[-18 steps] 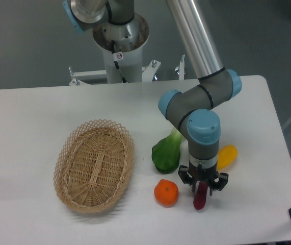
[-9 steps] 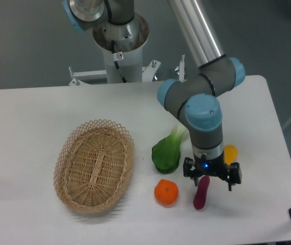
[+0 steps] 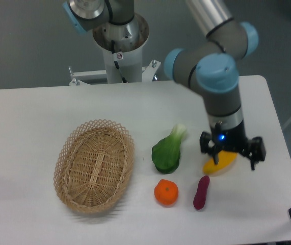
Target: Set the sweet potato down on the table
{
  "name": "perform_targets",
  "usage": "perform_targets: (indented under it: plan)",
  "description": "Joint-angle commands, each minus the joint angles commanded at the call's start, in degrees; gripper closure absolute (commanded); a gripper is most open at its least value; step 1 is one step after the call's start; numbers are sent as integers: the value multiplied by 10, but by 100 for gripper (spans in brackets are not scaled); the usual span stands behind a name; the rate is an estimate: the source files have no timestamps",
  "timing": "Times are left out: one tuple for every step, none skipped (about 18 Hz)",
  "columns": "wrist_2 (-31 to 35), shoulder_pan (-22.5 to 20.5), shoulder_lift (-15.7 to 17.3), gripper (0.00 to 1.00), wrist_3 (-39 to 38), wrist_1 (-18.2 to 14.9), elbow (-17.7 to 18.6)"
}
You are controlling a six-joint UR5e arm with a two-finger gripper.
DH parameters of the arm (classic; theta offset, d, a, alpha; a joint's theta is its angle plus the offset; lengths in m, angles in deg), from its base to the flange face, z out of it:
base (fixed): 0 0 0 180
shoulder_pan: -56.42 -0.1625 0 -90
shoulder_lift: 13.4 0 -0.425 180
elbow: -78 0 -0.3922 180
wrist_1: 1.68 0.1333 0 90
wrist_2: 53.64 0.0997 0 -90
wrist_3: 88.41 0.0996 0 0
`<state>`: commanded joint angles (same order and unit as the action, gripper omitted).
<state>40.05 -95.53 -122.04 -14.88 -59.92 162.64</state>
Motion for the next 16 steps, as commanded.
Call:
perform_targets:
  plan:
    - [0,-5,1,0,28,-25,-7]
    - [-2,-12,4,0,47,-43,-12]
    - [-5,-20,7,0,60,-60,-13]
    - [-17,-29,9,0,75,-71,-13]
    - [-38,-37,9,0,89,-73,-12]
    - [-60,-45,11,0,102,-74,-11]
    - [-68,-54,18,0,115,-74,-8]
    - [-68,-56,24,0,129,-74,-2]
    - [-68,-58,25,0,143,-74,3]
    - [-68,-63,26,0,155,-74,6]
    - [-68,-68,33,0,159,-74,9]
    - [-68,-69,37,0,160,-71,15]
    - [-70,-69,37,0,160,-68,17]
    - [-71,-68,37,0,160,-68,18]
    - [-70,-68,37,0,159,-67,18]
    - [-71,-67,37,0,159,-67,18]
